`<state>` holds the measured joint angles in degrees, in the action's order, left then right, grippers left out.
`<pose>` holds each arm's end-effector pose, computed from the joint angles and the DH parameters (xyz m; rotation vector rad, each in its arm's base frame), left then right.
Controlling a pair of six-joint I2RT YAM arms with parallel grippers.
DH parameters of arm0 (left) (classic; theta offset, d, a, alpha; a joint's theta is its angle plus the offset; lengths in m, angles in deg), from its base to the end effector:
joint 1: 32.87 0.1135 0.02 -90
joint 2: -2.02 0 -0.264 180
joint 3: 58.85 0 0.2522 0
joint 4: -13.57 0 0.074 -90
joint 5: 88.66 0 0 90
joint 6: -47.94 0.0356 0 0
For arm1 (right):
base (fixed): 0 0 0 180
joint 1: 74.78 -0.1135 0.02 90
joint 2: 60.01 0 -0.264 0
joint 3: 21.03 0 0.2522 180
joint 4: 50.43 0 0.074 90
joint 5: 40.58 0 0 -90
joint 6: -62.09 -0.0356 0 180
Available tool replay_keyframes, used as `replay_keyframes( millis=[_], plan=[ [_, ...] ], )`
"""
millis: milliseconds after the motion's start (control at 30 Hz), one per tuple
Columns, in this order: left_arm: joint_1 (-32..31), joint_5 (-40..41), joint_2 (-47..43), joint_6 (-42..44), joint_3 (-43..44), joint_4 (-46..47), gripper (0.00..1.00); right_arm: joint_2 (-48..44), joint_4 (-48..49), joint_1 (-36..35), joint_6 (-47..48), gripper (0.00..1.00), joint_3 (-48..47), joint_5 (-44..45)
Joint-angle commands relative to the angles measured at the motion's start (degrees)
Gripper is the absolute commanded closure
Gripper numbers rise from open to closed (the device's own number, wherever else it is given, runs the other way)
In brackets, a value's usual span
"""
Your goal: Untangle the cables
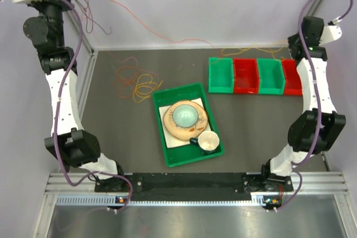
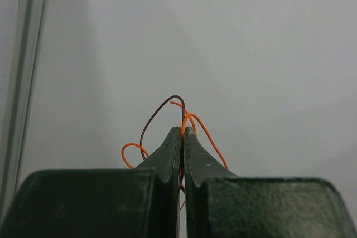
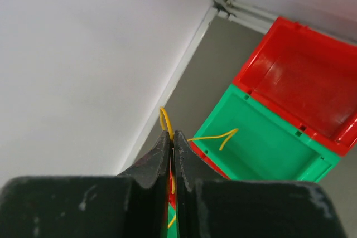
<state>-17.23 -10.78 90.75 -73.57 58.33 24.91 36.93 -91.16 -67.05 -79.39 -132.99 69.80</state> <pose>0.3097 0.0789 0.5672 -0.1687 0.8838 -0.3508 0.3870 -0.0650 0.3943 1.1723 1.6106 0.1333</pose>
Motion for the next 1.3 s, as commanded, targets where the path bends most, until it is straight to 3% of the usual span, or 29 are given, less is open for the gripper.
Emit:
replay_keyframes(
  millis=[0, 167, 333, 467, 500, 533, 567, 600, 633, 767, 900, 1067, 1133, 1267],
  plan=[
    [0.62, 2.36, -0.67, 1.27, -1.55, 0.74, 1.0, -7.73, 3.23, 0.71, 3.49, 1.0, 0.37, -1.12],
    [0.53, 5.88, 0.13, 4.35, -4.8, -1.45, 1.0, -12.39, 4.19, 0.8, 7.27, 1.0, -0.33, -2.98],
    [-1.48, -5.08, 3.2, 5.74, -8.04, -6.11, 1.0, -14.59, 4.9, -1.3, 8.5, 1.0, -3.75, -11.5],
    [-5.7, -3.18, 6.1, 13.91, -11.83, -13.57, 1.0, -13.46, 4.29, -5.87, 10.17, 1.0, -7.71, -13.35],
    [-6.66, -2.22, 8.02, 15.23, -12.44, -15.07, 0.95, -12.93, 3.94, -7.45, 10.87, 1.0, -9.2, -13.61],
    [-6.93, -1.95, 9.34, 16.2, -12.88, -16.82, 0.82, -12.23, 3.76, -9.2, 11.05, 1.0, -9.99, -13.61],
    [-6.94, -3.94, 10.66, 16.21, -12.8, -19.45, 0.53, -11.0, 3.58, -10.26, 11.14, 1.0, -10.7, -13.79],
    [-7.37, -4.83, 13.2, 16.04, -12.71, -21.3, 0.14, -10.21, 3.32, -11.06, 11.84, 1.0, -12.01, -13.7],
    [-7.99, -5.45, 14.09, 17.34, -12.1, -22.89, 0.01, -9.59, 2.53, -12.72, 11.85, 1.0, -12.54, -13.27],
    [-13.17, -5.37, 13.14, 25.51, -12.1, -28.69, 0.01, -8.27, 3.23, -14.75, 12.02, 1.0, -12.81, -12.65],
    [-19.05, -16.93, 13.49, 29.57, -8.5, -31.43, 0.01, -6.86, 3.32, -15.63, 11.41, 1.0, -13.6, -13.26],
    [-25.3, -28.21, 16.2, 27.91, -12.79, -20.12, 0.01, -6.51, 3.76, -17.12, 10.35, 1.0, -14.13, -14.41],
    [-28.28, -28.84, 18.05, 25.27, -14.21, -13.98, 0.01, -6.07, 3.23, -17.83, 10.7, 1.0, -15.18, -14.23],
    [-34.0, -25.94, 26.64, 26.84, -8.77, -13.59, 0.01, -5.8, 3.23, -18.27, 10.18, 1.0, -15.63, -14.93]
  ],
)
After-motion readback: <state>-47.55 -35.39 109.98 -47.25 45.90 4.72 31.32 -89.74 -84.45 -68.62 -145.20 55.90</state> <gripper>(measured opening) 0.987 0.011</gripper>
